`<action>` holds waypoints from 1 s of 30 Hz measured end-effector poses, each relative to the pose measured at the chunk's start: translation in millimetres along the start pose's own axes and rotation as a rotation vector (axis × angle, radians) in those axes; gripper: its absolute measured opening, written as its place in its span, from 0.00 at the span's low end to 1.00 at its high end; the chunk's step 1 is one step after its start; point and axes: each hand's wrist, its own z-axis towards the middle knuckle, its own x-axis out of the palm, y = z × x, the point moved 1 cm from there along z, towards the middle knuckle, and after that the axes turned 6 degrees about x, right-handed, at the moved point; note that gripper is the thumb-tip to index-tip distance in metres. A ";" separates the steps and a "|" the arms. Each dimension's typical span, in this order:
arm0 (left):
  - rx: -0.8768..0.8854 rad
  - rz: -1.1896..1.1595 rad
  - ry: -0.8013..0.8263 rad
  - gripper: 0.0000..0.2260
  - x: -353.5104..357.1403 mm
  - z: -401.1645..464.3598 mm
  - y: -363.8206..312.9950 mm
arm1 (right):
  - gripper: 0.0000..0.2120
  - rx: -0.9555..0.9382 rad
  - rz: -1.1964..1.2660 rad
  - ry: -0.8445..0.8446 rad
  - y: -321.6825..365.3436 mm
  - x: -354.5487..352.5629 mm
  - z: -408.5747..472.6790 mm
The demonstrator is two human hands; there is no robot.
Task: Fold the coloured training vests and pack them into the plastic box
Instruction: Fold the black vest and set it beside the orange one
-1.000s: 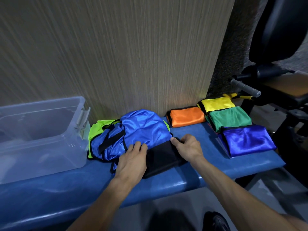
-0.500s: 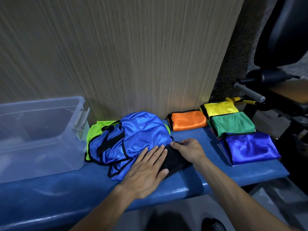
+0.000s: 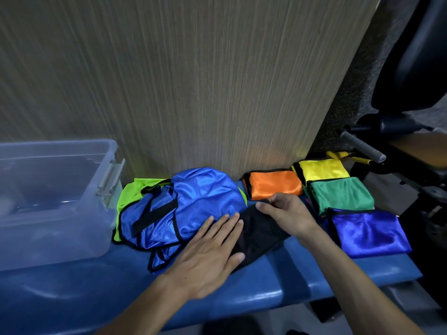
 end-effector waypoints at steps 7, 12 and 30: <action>-0.062 -0.021 -0.008 0.30 -15.1 5.3 18.1 | 0.11 -0.160 -0.013 -0.008 37.4 -52.6 12.4; -0.105 -0.046 0.030 0.31 -20.5 11.7 28.9 | 0.10 -0.114 0.202 -0.043 60.3 -82.3 53.4; -0.123 0.008 -0.019 0.27 -12.1 20.4 38.6 | 0.09 -0.295 -1.014 -0.341 32.4 -58.2 122.1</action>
